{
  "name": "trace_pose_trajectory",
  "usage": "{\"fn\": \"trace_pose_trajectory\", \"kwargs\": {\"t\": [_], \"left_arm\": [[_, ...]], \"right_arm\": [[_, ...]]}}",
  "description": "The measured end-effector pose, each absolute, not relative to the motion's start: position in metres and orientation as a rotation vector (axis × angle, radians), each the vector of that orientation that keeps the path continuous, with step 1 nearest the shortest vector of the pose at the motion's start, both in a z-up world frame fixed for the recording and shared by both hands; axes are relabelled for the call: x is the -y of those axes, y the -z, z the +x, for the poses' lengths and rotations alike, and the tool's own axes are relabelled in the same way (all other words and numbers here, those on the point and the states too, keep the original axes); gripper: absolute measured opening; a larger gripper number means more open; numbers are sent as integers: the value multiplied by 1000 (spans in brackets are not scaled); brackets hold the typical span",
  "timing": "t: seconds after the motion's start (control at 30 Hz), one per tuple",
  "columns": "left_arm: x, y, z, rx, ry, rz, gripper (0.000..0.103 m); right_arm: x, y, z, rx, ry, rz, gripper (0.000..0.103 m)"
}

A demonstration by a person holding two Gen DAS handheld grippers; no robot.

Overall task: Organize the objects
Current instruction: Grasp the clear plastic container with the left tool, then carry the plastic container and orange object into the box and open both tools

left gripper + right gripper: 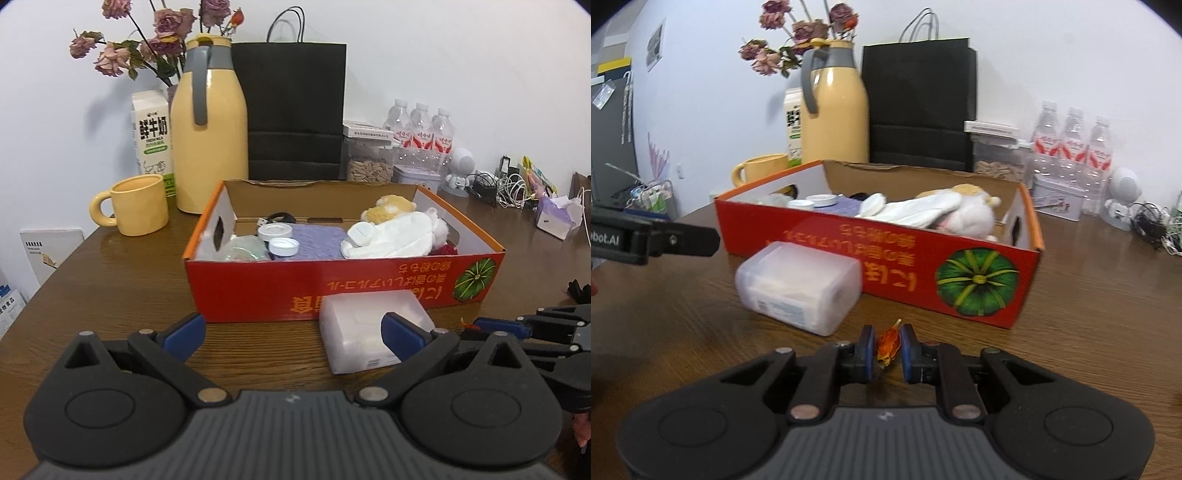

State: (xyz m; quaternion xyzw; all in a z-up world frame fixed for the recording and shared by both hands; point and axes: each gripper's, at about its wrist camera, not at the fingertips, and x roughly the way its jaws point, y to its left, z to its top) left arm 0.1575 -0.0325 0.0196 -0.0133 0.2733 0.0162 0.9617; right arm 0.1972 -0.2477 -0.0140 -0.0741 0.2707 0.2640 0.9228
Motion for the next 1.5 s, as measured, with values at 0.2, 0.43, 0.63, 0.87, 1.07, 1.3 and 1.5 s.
{"fn": "trace_pose_trajectory", "kwargs": {"t": [0.2,0.43,0.63,0.87,1.07,1.3,1.5], "left_arm": [[46,-15,168,-571,-9,-21,103],[63,-9,187,-609,21,-22,103],[79,-4,206,-649,31,-20,103],[90,6,229,-695,-15,-16,103],[92,28,245,-768,-47,-18,103],[93,33,244,-740,-64,-7,103],[95,33,242,-726,-74,-8,101]], "right_arm": [[265,12,199,-537,-517,-125,14],[272,9,196,-503,-502,-109,13],[279,6,194,-471,-475,-89,14],[282,5,192,-451,-462,-80,14],[282,5,191,-449,-473,-82,13],[280,7,192,-454,-467,-84,13],[280,8,193,-453,-457,-85,13]]}}
